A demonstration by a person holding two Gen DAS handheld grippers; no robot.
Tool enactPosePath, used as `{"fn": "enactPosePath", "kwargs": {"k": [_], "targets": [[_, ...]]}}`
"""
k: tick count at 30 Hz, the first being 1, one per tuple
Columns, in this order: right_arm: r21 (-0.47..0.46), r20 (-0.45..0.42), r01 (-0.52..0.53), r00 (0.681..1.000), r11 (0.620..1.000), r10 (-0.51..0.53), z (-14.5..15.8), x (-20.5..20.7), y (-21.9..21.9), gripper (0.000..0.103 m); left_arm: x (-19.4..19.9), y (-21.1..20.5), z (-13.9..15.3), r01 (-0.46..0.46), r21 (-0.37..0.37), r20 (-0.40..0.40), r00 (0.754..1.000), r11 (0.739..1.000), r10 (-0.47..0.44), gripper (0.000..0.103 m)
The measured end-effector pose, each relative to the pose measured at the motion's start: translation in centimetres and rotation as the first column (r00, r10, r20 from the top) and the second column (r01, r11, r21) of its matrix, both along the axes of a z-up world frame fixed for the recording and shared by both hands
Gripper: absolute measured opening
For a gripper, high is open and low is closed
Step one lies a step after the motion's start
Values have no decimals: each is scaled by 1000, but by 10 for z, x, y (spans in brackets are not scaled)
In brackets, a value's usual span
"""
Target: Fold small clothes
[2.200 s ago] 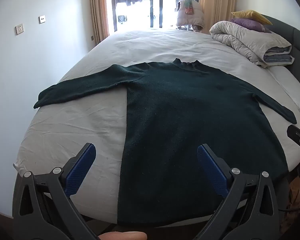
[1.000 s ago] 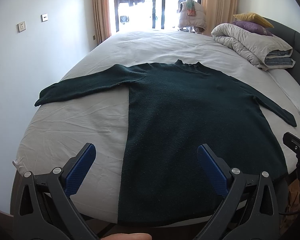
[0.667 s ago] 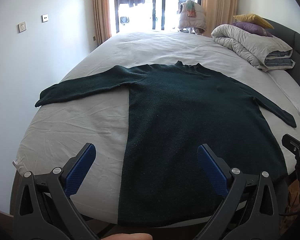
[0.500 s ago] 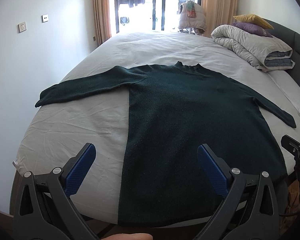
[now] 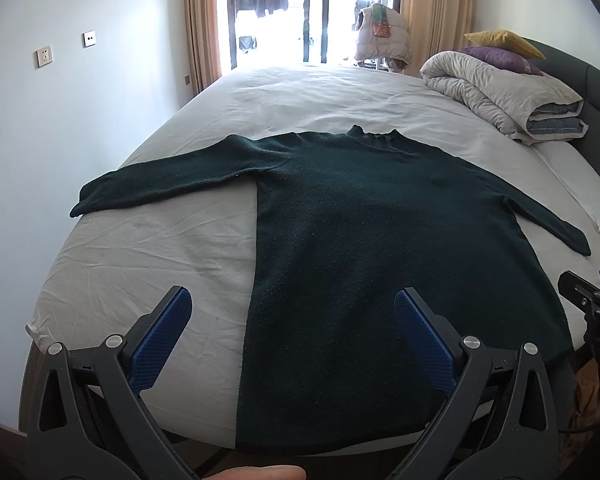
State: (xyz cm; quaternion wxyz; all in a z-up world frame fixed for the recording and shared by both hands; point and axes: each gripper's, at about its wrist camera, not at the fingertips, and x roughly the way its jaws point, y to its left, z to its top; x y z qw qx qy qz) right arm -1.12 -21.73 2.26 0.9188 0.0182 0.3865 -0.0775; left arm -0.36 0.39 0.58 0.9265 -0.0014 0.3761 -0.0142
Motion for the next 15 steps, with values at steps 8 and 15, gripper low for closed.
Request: {"fn": "enactPosePath", "kwargs": {"k": [8, 15], "targets": [[-2, -4, 0, 1000, 1000, 0, 0, 1, 2, 103, -1, 0, 0, 0, -2, -1, 1000, 1000, 0, 103], [-3, -12, -3, 1000, 1000, 3, -3, 0, 3, 103, -1, 0, -1, -1, -2, -2, 1000, 1000, 1, 103]]}}
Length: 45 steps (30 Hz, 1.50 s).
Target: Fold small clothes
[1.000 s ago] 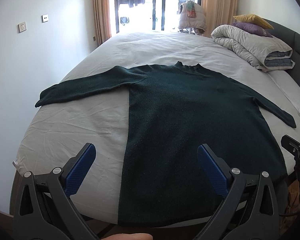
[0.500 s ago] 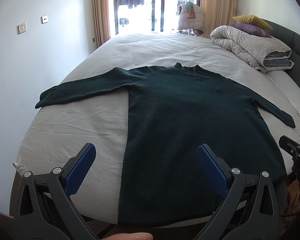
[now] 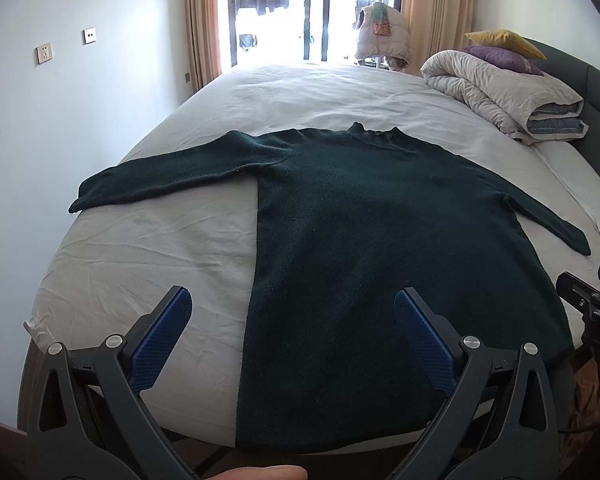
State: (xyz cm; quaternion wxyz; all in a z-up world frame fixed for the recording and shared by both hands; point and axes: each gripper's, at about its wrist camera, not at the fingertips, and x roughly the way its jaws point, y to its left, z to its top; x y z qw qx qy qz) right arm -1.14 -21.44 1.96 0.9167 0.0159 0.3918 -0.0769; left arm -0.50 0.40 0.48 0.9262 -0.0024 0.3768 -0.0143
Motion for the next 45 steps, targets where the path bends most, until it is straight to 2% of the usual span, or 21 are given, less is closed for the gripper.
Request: {"fn": "enactPosePath", "kwargs": {"k": [23, 29, 36, 42, 45], "targets": [[-4, -23, -7, 1000, 1000, 7, -6, 2, 2, 103, -2, 4, -9, -27, -24, -8, 1000, 999, 26, 103], [-3, -28, -6, 1000, 1000, 6, -6, 4, 2, 103, -3, 7, -4, -22, -41, 25, 999, 999, 23, 103], [-4, -29, -5, 1000, 1000, 5, -3, 4, 0, 103, 0, 14, -3, 5, -23, 54, 999, 1000, -4, 103], [-5, -26, -8, 1000, 1000, 8, -2, 5, 2, 103, 5, 31, -5, 29, -119, 57, 998, 992, -22, 103], [-4, -13, -12, 1000, 1000, 12, 0, 5, 4, 103, 13, 50, -8, 60, -228, 61, 997, 972, -47, 103]]}}
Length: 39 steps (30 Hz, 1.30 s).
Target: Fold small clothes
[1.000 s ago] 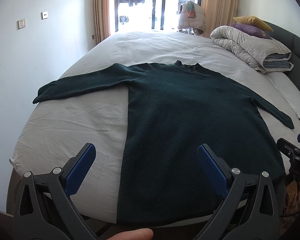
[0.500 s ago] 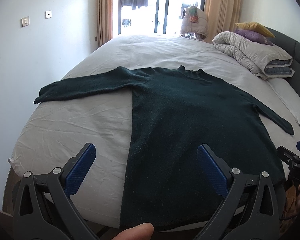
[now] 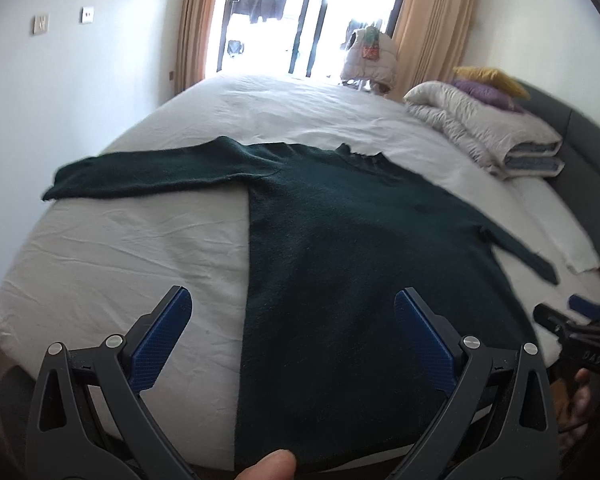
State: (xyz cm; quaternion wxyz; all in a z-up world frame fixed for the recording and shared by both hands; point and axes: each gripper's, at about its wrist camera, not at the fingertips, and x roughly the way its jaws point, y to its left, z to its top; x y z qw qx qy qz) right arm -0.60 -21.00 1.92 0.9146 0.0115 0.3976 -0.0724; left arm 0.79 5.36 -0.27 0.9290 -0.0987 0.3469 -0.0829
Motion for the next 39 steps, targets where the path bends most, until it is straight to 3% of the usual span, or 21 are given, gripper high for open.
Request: {"fn": "enactPosePath", "kwargs": {"k": [3, 6, 8, 10, 12, 14, 16, 17, 21, 25, 28, 32, 34, 36, 38, 39], "targets": [[23, 11, 6, 1000, 1000, -7, -2, 0, 2, 103, 13, 29, -7, -29, -121, -29, 999, 992, 26, 103], [76, 8, 4, 1000, 997, -4, -4, 3, 5, 103, 26, 63, -8, -97, -165, -19, 995, 982, 96, 103], [72, 21, -10, 1000, 997, 8, 1, 5, 12, 103, 37, 93, -9, -148, -230, -17, 989, 962, 148, 103], [44, 39, -24, 999, 999, 22, 8, 9, 22, 103, 57, 136, -16, -205, -344, -58, 979, 916, 198, 103], [28, 46, -39, 998, 999, 37, 13, 15, 31, 103, 75, 185, -30, -273, -484, -97, 961, 832, 259, 103], [17, 42, -54, 998, 998, 54, 15, 21, 42, 103, 86, 224, -42, -346, -577, -132, 933, 739, 334, 103], [7, 29, -70, 997, 998, 69, 13, 26, 53, 103, 102, 266, -64, -416, -687, -200, 896, 596, 396, 103], [4, 16, -79, 997, 997, 79, 11, 29, 59, 103, 108, 281, -73, -444, -716, -229, 879, 539, 419, 102], [-3, -15, -111, 994, 994, 111, 6, 40, 78, 103, 134, 310, -108, -509, -774, -358, 843, 376, 402, 101], [-2, -31, -131, 991, 991, 131, 2, 50, 95, 103, 155, 318, -111, -485, -813, -339, 844, 323, 415, 101], [6, -34, -145, 989, 989, 145, 0, 53, 102, 103, 172, 329, -118, -499, -822, -354, 825, 274, 440, 101], [9, -38, -151, 988, 989, 151, -4, 56, 105, 103, 191, 339, -127, -489, -841, -347, 816, 233, 462, 97], [21, -41, -143, 989, 990, 144, -7, 58, 103, 103, 198, 339, -137, -489, -846, -356, 814, 212, 459, 81], [29, -43, -137, 990, 990, 138, -10, 59, 100, 103, 201, 333, -148, -489, -852, -373, 818, 188, 437, 54], [38, -40, -130, 991, 991, 131, -12, 59, 96, 103, 201, 326, -165, -497, -850, -390, 816, 172, 427, 35], [42, -40, -125, 991, 991, 127, -13, 60, 94, 103, 201, 329, -172, -501, -851, -398, 811, 158, 428, 32]]}}
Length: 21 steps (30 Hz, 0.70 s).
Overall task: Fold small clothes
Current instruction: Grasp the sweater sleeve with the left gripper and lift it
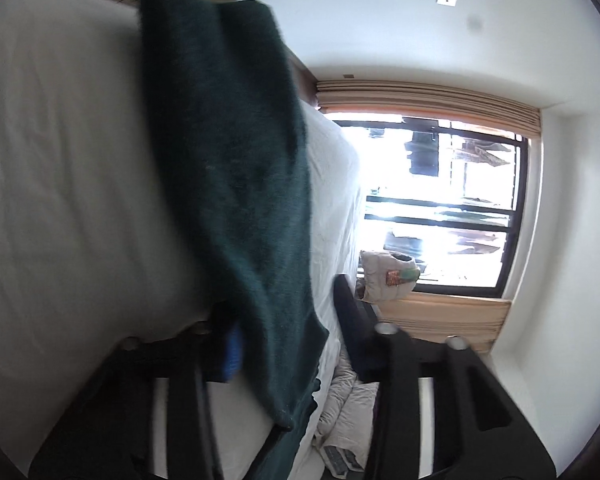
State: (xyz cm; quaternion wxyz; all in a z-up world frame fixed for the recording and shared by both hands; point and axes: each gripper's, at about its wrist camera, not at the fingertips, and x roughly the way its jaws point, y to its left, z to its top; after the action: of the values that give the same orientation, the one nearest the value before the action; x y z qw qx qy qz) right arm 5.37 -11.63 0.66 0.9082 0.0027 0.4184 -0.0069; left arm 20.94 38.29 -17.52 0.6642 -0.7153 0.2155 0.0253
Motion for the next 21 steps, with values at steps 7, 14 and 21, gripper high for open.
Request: {"fn": "enactPosePath", "kwargs": {"k": [7, 14, 21], "targets": [[65, -11, 29, 1000, 997, -29, -11, 5, -20, 103, 7, 10, -18, -55, 16, 3, 998, 998, 55, 27], [142, -11, 74, 997, 987, -73, -20, 7, -51, 101, 9, 10, -23, -116, 54, -16, 993, 992, 117, 15], [263, -16, 173, 984, 949, -175, -29, 9, -113, 85, 24, -2, 26, -91, 312, -33, 994, 946, 107, 4]]}}
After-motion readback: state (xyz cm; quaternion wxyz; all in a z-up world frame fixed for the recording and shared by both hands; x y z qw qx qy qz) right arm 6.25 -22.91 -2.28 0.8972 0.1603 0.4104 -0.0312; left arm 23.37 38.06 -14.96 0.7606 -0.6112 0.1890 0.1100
